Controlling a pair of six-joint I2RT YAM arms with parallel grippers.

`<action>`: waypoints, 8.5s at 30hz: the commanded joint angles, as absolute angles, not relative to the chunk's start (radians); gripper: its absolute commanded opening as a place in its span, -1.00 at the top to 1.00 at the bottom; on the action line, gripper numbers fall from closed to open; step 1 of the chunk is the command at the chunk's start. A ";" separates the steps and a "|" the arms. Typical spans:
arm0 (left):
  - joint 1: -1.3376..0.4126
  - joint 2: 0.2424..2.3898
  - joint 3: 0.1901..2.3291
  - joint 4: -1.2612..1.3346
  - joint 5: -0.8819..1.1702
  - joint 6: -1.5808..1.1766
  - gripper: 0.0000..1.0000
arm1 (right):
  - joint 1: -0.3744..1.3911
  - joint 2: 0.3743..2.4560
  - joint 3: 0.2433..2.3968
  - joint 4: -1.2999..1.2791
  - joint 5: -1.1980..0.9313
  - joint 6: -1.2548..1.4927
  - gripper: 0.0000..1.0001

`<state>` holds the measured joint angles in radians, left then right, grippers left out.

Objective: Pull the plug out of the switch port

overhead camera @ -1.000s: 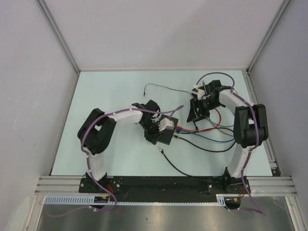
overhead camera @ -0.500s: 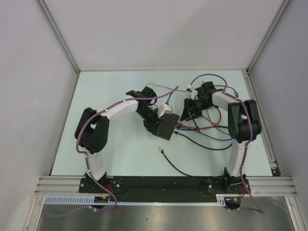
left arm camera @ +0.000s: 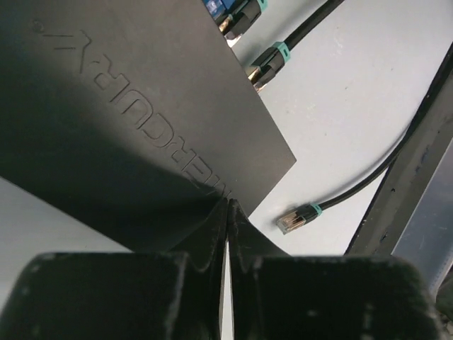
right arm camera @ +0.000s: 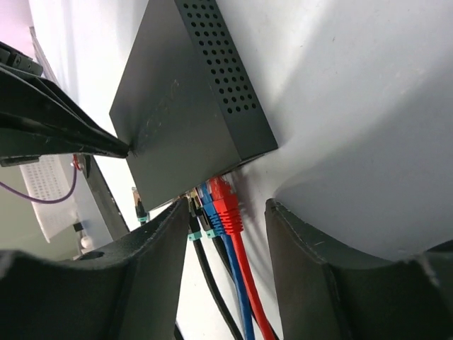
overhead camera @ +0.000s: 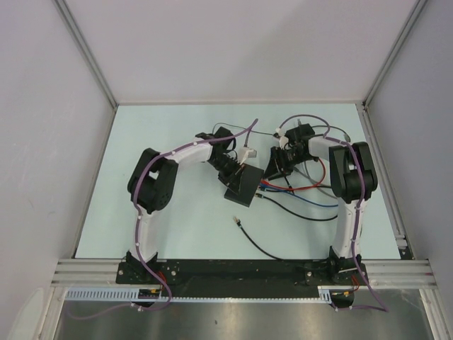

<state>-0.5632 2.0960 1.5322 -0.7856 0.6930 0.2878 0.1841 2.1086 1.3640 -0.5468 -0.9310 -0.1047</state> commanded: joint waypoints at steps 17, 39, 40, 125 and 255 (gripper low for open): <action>-0.551 2.126 1.513 -0.749 0.540 0.285 0.94 | 0.195 2.200 1.376 -0.531 -0.911 -0.129 0.21; -0.552 2.141 1.528 -0.750 0.537 0.295 0.95 | 0.195 2.226 1.377 -0.545 -0.931 -0.140 0.33; -0.552 2.143 1.529 -0.752 0.538 0.295 0.95 | 0.195 2.227 1.378 -0.542 -0.927 -0.137 0.36; -0.555 2.154 1.571 -0.762 0.520 0.327 0.95 | -0.107 2.333 2.160 -1.020 -0.792 -0.448 0.20; -0.598 2.059 1.442 -0.787 0.491 0.440 0.65 | 0.172 2.322 1.546 -0.828 -0.828 -0.334 0.88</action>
<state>-0.5831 2.0365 1.4925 -0.7544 0.5709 0.4023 0.2073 2.2845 1.5463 -0.8326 -1.0191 -0.2657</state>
